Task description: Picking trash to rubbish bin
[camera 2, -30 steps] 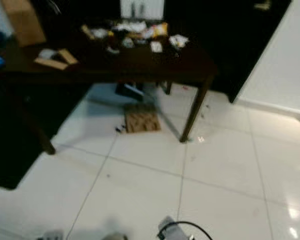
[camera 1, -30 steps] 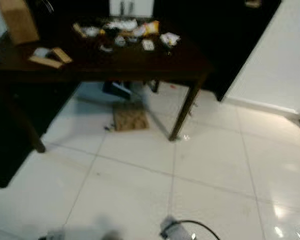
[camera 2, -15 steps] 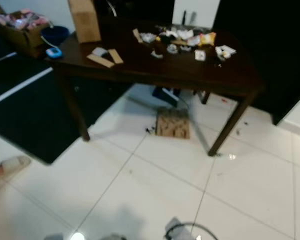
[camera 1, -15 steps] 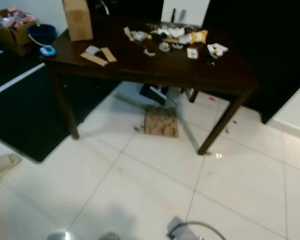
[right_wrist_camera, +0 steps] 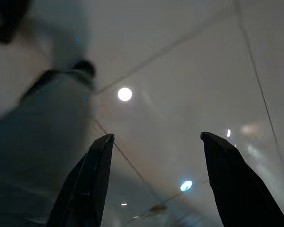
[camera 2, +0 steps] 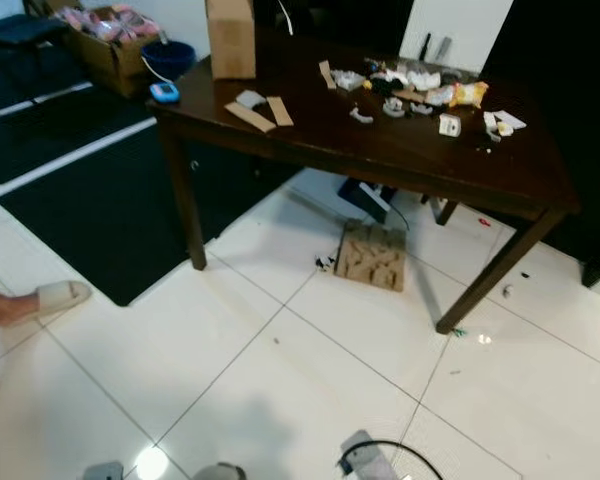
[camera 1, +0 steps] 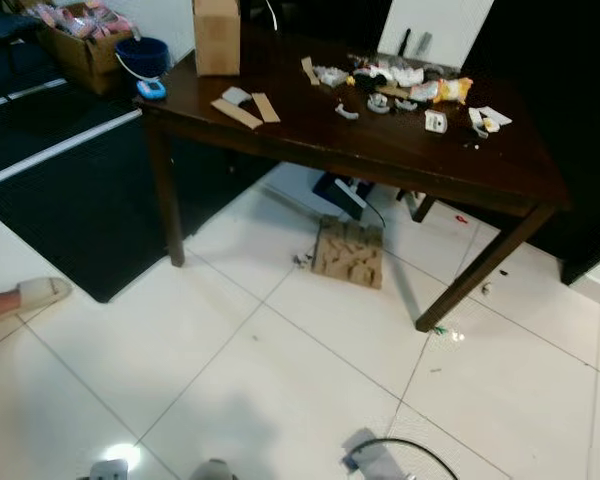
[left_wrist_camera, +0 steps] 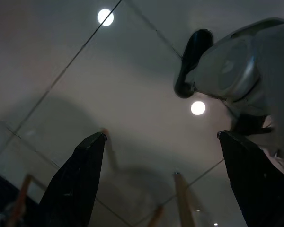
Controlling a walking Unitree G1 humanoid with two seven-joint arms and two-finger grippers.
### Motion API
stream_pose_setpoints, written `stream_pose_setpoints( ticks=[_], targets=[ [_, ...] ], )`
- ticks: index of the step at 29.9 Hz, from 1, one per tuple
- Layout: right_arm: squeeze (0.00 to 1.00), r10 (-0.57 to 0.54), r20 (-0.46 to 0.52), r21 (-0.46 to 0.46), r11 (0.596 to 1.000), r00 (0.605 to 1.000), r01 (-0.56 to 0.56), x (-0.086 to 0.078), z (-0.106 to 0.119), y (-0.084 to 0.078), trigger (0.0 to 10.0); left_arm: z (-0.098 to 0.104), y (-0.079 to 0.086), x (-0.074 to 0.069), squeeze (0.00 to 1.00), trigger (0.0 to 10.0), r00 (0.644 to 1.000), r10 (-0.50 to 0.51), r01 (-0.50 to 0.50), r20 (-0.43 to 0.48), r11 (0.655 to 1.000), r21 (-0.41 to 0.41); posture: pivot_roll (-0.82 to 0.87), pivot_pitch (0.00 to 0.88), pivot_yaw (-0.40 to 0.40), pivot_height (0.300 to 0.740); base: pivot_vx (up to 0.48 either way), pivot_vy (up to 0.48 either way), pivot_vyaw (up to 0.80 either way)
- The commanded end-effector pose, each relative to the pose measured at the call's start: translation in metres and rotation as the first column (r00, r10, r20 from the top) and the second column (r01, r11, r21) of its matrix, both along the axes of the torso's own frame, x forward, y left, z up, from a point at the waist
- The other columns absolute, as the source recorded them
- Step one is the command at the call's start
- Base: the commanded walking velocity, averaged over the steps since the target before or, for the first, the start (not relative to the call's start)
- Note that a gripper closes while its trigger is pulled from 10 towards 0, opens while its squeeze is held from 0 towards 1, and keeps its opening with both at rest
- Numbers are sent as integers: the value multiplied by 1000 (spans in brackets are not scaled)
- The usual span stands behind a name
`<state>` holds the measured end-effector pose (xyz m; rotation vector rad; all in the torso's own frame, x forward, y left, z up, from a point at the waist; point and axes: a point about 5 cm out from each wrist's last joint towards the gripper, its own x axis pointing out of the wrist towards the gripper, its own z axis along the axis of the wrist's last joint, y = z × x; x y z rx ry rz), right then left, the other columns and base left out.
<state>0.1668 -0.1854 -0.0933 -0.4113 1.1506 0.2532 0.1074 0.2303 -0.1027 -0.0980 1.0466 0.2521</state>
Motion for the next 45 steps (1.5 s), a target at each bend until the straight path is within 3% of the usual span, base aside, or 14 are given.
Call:
stream_pose_setpoints(
  ticks=[1,6,12,15,18,20,21,27,33,35,40,45],
  targets=[
    [0,-75,-46,-1,997,996,75,-13,-4,-9,10000,-2,-5,-3,0,10000,1000,-2,2,-6,1000,-28,301,116,-111,740,0,0,-800],
    [0,-220,-72,17,975,973,221,-19,-5,-18,10000,2,-11,14,0,10000,996,-69,74,53,994,-83,231,137,-115,740,0,0,-800],
    [0,-262,-69,62,962,963,266,-18,-5,-15,10000,5,-13,22,0,10000,989,-138,143,62,985,-95,202,136,-99,740,0,0,-133],
    [0,-370,-77,157,912,926,378,-19,-6,-10,10000,7,-15,31,0,10000,981,-181,187,71,978,-92,199,138,-88,740,0,0,0],
    [0,-398,-76,182,896,914,405,-18,-6,-9,10000,8,-15,33,0,10000,980,-187,194,73,977,-91,199,138,-88,740,0,0,0],
    [0,-503,-62,264,825,862,500,-10,-3,-7,10000,8,-14,33,0,10000,977,-201,206,70,975,-86,206,139,-82,740,0,0,0],
    [0,-519,-54,276,813,853,512,-6,-2,-6,10000,8,-13,32,0,10000,977,-204,210,67,974,-84,206,139,-82,740,322,0,0],
    [0,-423,-24,228,880,906,417,-2,0,-4,10000,6,-11,24,0,10000,979,-196,200,53,975,-96,225,142,-75,740,333,0,0],
    [0,-423,-9,255,875,906,411,5,2,2,10000,5,-7,18,0,10000,984,-171,175,50,979,-103,240,145,-75,740,362,0,0],
    [0,-426,4,271,871,905,409,11,4,6,10000,10,-7,29,0,10000,984,-142,154,111,983,-104,240,145,-75,740,375,0,0],
    [0,-408,5,258,883,913,393,12,5,5,10000,15,-6,42,0,10000,977,-128,145,171,985,-93,267,148,-84,740,382,0,0],
    [0,-373,-1,235,902,928,363,10,4,4,10000,36,7,76,0,10000,940,-107,126,325,991,-38,282,151,-92,740,388,0,0]
  ],
)
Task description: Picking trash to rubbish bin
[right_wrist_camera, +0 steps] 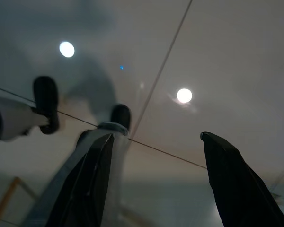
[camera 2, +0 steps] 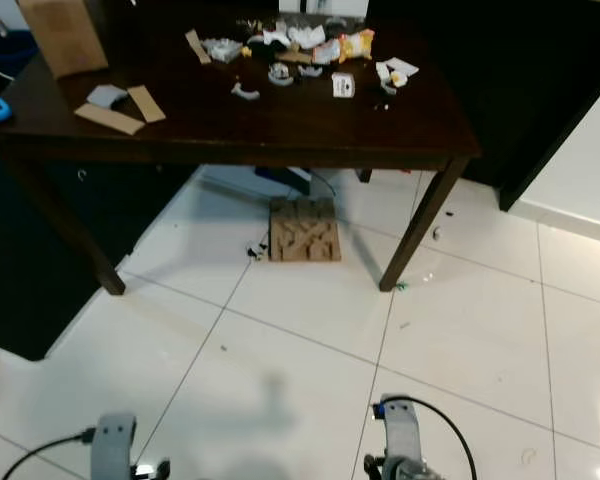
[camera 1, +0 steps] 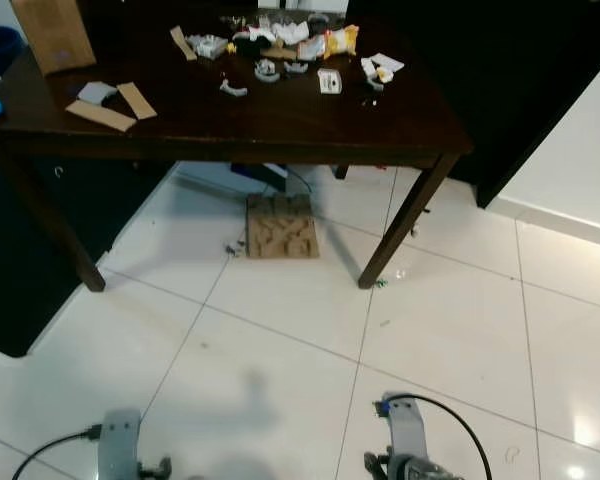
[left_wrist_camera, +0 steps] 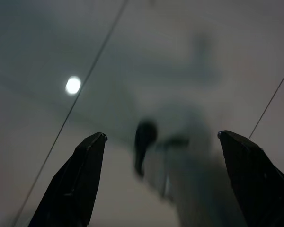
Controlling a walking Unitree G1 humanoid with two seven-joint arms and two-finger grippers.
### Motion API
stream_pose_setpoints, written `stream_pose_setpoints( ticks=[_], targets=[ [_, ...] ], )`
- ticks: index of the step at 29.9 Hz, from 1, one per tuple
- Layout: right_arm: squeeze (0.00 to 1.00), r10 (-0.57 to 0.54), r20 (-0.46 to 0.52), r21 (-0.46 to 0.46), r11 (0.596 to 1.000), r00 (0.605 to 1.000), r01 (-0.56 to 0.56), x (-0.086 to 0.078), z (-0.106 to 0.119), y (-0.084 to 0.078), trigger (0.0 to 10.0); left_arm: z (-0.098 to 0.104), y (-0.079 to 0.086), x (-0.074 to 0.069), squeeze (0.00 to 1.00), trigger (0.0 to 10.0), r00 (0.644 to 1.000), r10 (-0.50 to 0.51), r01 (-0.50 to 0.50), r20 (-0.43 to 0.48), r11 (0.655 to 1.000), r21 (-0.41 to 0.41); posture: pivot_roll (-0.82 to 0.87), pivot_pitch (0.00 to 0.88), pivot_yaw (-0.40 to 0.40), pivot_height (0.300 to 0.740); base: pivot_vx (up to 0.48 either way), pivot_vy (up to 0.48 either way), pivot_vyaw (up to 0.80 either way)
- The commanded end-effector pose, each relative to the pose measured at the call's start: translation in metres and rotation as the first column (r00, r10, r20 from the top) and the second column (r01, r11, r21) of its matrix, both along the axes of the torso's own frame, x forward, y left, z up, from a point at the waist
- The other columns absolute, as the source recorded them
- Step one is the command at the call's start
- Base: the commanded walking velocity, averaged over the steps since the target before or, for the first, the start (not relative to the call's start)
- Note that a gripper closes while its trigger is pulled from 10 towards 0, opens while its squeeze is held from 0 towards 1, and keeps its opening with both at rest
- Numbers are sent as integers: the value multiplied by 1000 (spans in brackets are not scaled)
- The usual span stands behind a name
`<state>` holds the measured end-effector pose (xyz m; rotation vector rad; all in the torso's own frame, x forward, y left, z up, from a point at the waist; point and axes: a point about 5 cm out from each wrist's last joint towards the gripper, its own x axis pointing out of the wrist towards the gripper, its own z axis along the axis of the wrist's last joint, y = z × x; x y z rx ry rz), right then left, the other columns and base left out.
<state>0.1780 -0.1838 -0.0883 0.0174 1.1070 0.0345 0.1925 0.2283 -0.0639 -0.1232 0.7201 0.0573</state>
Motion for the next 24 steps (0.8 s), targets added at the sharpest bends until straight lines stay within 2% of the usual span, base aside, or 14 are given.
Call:
stream_pose_setpoints(
  ticks=[1,6,11,18,19,21,23,24],
  targets=[
    [0,20,-14,-5,1000,1000,-20,-2,-1,2,10000,1,11,-4,0,10000,999,39,-39,11,999,15,282,151,-92,740,394,0,0],
    [0,47,-24,-15,999,999,-47,-4,-2,3,10000,13,17,11,0,10000,996,33,-36,86,999,31,302,142,-103,740,394,0,0],
    [0,58,-25,-20,998,998,-59,-4,-2,3,10000,14,17,12,0,10000,996,29,-32,89,999,32,303,136,-102,740,395,0,0],
    [0,63,-20,-18,998,998,-64,-3,-2,4,10000,22,16,23,0,10000,987,24,-30,159,999,37,301,133,-100,740,400,0,0],
    [0,72,-22,-21,997,997,-72,-3,-2,4,10000,30,18,31,0,10000,979,17,-27,204,998,48,306,134,-102,740,405,0,0],
    [0,72,-22,-21,997,997,-72,-3,-2,4,10000,30,18,31,0,10000,979,17,-27,204,998,48,306,134,-102,740,405,0,0],
    [0,88,-25,-27,996,996,-88,-3,-2,5,10000,54,24,54,0,10000,940,-12,-19,340,996,87,310,138,-104,740,420,0,0],
    [0,95,-26,-29,995,995,-95,-3,-2,5,10000,72,26,67,0,10000,906,-39,-11,422,993,114,312,141,-103,740,428,0,0]
  ],
)
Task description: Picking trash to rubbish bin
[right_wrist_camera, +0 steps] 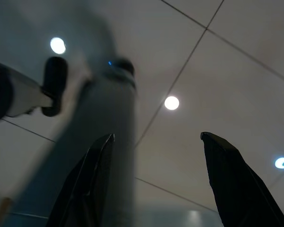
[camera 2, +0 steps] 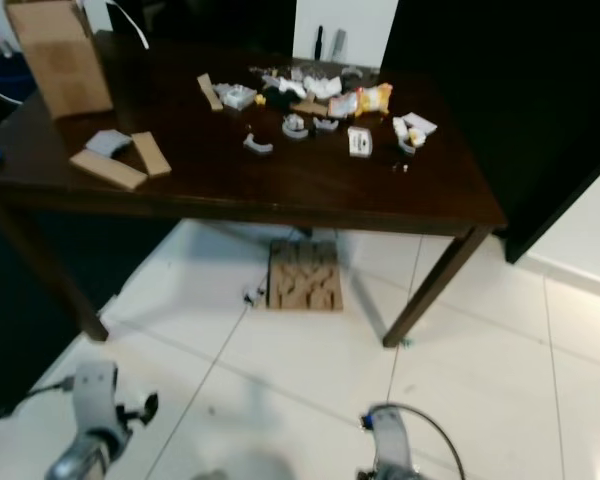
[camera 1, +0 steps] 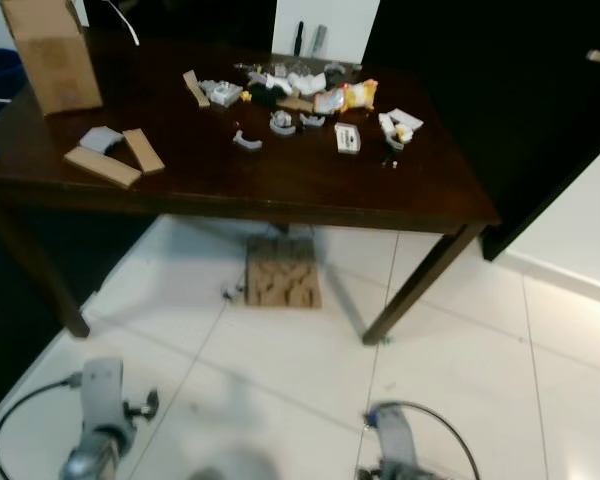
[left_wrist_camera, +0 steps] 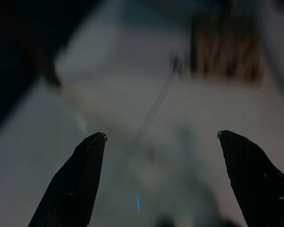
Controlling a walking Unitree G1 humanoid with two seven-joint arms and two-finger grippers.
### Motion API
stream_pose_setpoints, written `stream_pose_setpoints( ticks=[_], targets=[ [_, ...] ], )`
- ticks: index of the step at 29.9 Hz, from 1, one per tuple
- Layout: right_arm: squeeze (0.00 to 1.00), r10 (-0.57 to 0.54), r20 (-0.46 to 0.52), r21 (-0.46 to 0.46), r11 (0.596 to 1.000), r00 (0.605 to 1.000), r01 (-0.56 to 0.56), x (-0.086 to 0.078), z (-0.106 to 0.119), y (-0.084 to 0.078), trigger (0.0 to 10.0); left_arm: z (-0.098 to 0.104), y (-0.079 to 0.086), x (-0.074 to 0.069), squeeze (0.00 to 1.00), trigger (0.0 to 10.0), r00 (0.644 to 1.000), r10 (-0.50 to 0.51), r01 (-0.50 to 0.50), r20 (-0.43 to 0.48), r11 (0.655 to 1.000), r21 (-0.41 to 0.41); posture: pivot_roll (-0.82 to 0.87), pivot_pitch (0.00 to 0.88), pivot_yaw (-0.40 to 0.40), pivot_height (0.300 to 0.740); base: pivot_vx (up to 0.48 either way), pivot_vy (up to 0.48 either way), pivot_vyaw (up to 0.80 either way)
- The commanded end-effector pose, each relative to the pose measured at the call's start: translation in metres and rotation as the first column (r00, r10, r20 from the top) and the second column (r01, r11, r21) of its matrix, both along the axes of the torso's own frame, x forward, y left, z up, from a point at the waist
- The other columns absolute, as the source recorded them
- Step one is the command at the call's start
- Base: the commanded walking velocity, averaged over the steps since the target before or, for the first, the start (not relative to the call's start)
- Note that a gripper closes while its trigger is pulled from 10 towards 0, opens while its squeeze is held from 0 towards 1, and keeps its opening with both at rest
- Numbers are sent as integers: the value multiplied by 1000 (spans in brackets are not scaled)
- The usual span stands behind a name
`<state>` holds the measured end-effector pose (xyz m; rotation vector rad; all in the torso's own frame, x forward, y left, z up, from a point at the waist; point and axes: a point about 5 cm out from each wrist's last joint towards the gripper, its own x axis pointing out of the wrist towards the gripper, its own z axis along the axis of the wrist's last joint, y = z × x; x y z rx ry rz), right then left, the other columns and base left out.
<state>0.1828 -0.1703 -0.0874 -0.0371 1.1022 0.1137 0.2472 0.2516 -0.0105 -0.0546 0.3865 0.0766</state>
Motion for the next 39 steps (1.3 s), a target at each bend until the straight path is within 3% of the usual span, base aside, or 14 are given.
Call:
stream_pose_setpoints(
  ticks=[1,3,6,7,8,10,11,13,14,15,16,18,24,39],
  targets=[
    [0,7,-30,-29,1000,1000,-8,-8,-3,-9,10000,36,3,24,0,10000,981,-54,41,189,997,72,312,141,-103,740,431,0,0],
    [0,9,-30,-29,1000,1000,-10,-8,-3,-9,10000,47,3,30,0,10000,969,-74,52,238,994,95,312,141,-103,740,431,0,0],
    [0,12,-31,-29,999,999,-13,-9,-3,-8,10000,95,-3,51,0,10000,897,-150,92,416,983,157,312,144,-101,740,434,0,0],
    [0,13,-31,-29,999,999,-14,-9,-3,-8,10000,119,-8,58,0,10000,853,-189,112,487,977,183,314,149,-100,740,439,0,0],
    [0,13,-31,-29,999,999,-14,-9,-3,-8,10000,119,-8,58,0,10000,853,-189,112,487,977,183,314,149,-100,740,439,0,0],
    [0,15,-33,-28,999,999,-16,-10,-4,-8,10000,168,-22,68,0,10000,749,-269,147,605,958,244,315,151,-100,740,439,0,0],
    [0,15,-33,-28,999,999,-16,-10,-4,-8,10000,168,-22,68,0,10000,749,-269,147,605,958,244,315,151,-100,740,439,0,0],
    [0,17,-35,-28,999,999,-18,-10,-4,-7,10000,201,-31,72,0,10000,671,-319,161,669,944,289,315,151,-100,740,437,0,0],
    [0,18,-36,-29,999,999,-19,-10,-4,-7,10000,211,-34,73,0,10000,648,-334,164,684,939,304,315,151,-100,740,435,0,0],
    [0,18,-36,-29,999,999,-19,-10,-4,-7,10000,211,-34,73,0,10000,648,-334,164,684,939,304,315,151,-100,740,435,0,0],
    [0,23,-37,-30,999,999,-24,-11,-4,-7,10000,226,-40,74,0,10000,610,-363,179,705,929,324,315,152,-98,740,435,0,0],
    [0,31,-41,-34,999,999,-33,-12,-5,-6,10000,236,-47,75,0,10000,581,-389,210,715,920,330,312,153,-97,740,439,0,-219],
    [0,36,-49,-33,999,998,-38,-13,-5,-6,10000,249,-66,80,0,10000,552,-454,279,700,891,357,301,153,-92,740,439,0,-340],
    [0,29,-57,-55,998,998,-32,-18,-7,-12,10000,231,-85,82,0,10000,614,-489,372,620,872,319,285,163,-98,740,404,0,0]
  ],
)
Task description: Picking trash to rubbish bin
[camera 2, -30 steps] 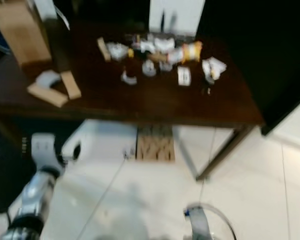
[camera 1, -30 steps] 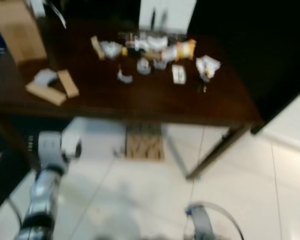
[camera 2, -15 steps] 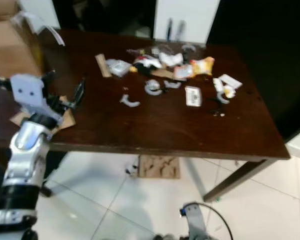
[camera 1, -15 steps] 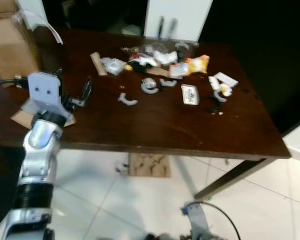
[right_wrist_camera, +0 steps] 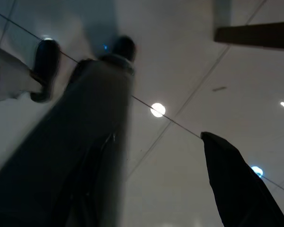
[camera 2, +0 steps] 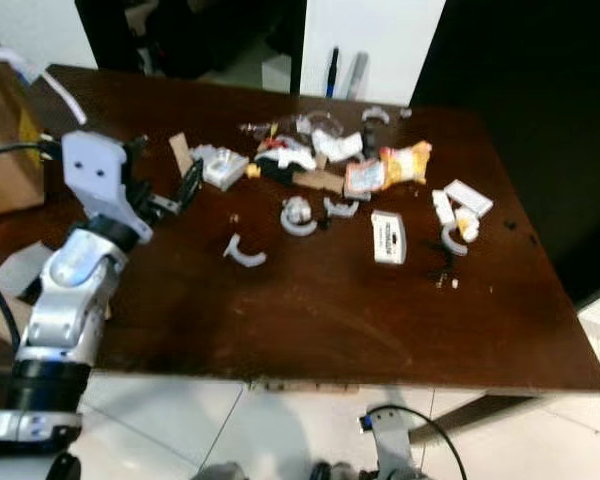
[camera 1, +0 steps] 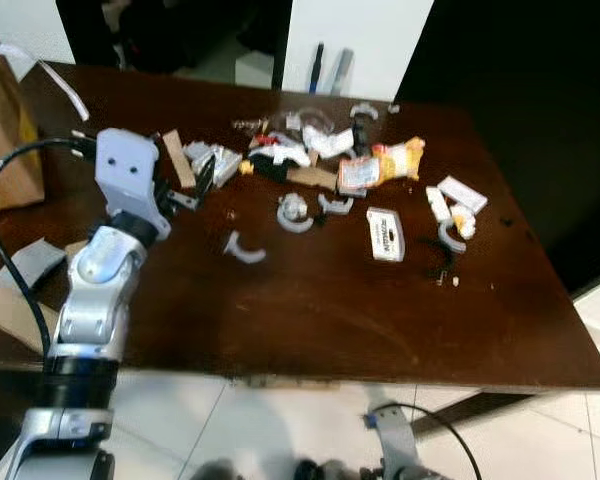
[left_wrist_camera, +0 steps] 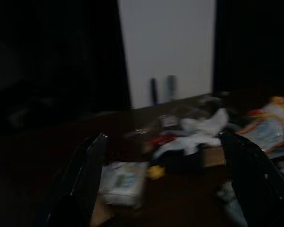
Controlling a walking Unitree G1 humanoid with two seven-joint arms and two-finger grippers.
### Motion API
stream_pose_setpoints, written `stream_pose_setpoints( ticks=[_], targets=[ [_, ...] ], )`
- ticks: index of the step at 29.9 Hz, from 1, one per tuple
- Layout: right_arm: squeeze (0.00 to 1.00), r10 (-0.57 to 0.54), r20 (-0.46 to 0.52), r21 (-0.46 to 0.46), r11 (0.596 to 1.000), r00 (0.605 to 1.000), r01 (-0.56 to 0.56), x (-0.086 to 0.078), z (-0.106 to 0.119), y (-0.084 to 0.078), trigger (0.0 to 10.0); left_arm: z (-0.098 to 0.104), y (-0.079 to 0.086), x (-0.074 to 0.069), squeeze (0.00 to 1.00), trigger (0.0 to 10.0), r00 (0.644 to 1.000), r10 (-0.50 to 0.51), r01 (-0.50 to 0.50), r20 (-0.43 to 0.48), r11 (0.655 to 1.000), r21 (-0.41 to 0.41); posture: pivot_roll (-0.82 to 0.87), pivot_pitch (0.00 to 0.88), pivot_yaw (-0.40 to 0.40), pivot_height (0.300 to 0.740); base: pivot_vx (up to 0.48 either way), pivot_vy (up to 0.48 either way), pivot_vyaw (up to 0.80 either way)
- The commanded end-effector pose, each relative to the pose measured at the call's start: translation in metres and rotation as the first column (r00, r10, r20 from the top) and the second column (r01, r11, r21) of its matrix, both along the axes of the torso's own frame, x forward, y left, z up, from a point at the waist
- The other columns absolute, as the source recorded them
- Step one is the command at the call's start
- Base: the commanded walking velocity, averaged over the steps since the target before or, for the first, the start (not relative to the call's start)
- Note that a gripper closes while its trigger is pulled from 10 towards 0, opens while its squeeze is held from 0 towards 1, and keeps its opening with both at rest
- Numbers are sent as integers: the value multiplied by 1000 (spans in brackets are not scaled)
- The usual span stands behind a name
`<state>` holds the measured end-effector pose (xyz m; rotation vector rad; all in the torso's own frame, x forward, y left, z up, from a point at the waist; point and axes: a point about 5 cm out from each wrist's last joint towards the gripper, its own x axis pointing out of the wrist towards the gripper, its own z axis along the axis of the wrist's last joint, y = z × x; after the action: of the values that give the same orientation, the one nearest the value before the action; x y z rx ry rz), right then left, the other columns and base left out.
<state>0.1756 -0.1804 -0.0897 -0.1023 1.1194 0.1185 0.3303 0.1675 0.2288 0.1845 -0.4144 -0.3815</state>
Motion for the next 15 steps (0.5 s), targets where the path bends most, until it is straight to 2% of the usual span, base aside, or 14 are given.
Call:
stream_pose_setpoints(
  ticks=[1,2,3,5,7,13,15],
  targets=[
    [0,-5,-43,-9,1000,999,5,-12,-5,-3,10000,-10,-4,-1,0,10000,998,-35,35,-56,999,-3,285,163,-98,740,292,0,0],
    [0,3,-49,-19,1000,999,-4,-13,-5,-4,10000,-13,-9,-3,0,10000,994,-85,85,-75,996,0,282,165,-100,740,0,0,0],
    [0,3,-49,-19,1000,999,-4,-13,-5,-4,10000,-13,-9,-3,0,10000,994,-85,85,-75,996,0,282,165,-100,740,0,0,0],
    [0,11,-55,-33,999,998,-13,-14,-6,-6,10000,-20,-24,-10,0,10000,969,-214,215,-124,977,-3,278,167,-101,740,0,0,0],
    [0,11,-57,-38,999,998,-13,-14,-6,-7,10000,-26,-33,-15,0,10000,944,-283,288,-167,958,5,278,167,-101,740,0,0,0],
    [0,7,-62,-44,999,998,-10,-17,-6,-10,10000,-39,-37,-16,0,10000,920,-310,326,-240,945,30,266,176,-102,740,0,0,0],
    [0,6,-66,-48,999,998,-9,-18,-7,-12,10000,-45,-40,-19,0,10000,896,-354,375,-268,927,29,260,181,-102,740,0,0,0]
  ],
)
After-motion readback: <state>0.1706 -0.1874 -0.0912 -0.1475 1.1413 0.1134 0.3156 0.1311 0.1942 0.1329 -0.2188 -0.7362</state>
